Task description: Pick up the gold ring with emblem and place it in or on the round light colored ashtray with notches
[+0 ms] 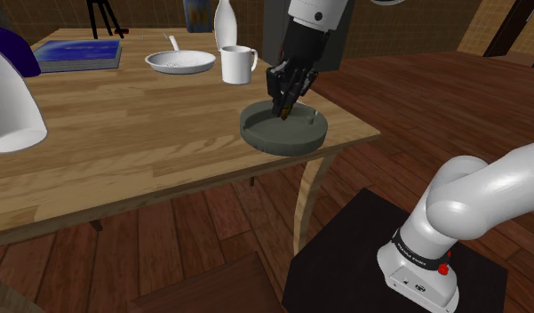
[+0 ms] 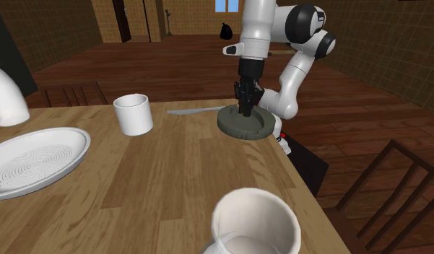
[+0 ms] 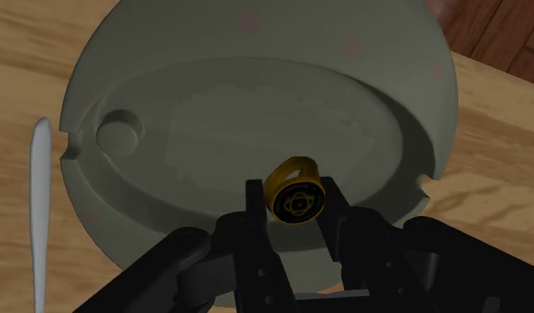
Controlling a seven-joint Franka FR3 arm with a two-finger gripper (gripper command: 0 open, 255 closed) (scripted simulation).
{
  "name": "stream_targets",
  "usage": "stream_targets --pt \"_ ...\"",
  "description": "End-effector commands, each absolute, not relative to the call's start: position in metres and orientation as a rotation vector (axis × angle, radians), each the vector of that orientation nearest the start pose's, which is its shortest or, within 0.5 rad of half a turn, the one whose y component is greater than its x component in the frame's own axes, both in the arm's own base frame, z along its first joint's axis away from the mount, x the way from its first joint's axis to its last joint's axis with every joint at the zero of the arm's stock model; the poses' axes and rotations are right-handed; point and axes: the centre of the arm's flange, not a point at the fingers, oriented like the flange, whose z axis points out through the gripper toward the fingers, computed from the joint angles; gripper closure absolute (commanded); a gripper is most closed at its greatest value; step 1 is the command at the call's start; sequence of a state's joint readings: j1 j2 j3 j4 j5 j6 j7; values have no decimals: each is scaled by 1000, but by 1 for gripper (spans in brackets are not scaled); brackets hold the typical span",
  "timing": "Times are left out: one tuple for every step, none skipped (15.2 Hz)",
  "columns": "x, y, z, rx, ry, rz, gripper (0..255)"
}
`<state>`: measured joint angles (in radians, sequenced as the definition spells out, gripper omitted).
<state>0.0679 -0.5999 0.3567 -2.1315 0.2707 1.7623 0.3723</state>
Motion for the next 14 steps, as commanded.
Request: stream_targets --pt "333 219 635 -2992 16 -242 255" --pt "333 219 635 -2992 16 -242 0" --pt "333 219 635 -2992 16 -242 0" --pt "333 219 635 -2992 16 -242 0" --pt "333 219 635 -2992 16 -242 0" --pt "333 219 635 -2992 16 -242 0" --pt "333 219 635 -2992 16 -242 0" --pt "331 217 648 -2992 16 -242 0" --pt "329 215 661 -2992 16 -242 0" --pt "327 213 673 -2992 16 -242 0" --pt "325 212 684 -2992 16 -242 0" --pt "325 212 684 -2992 16 -242 0" --pt "325 212 684 -2992 16 -242 0" --pt "325 212 684 -2992 16 -242 0"
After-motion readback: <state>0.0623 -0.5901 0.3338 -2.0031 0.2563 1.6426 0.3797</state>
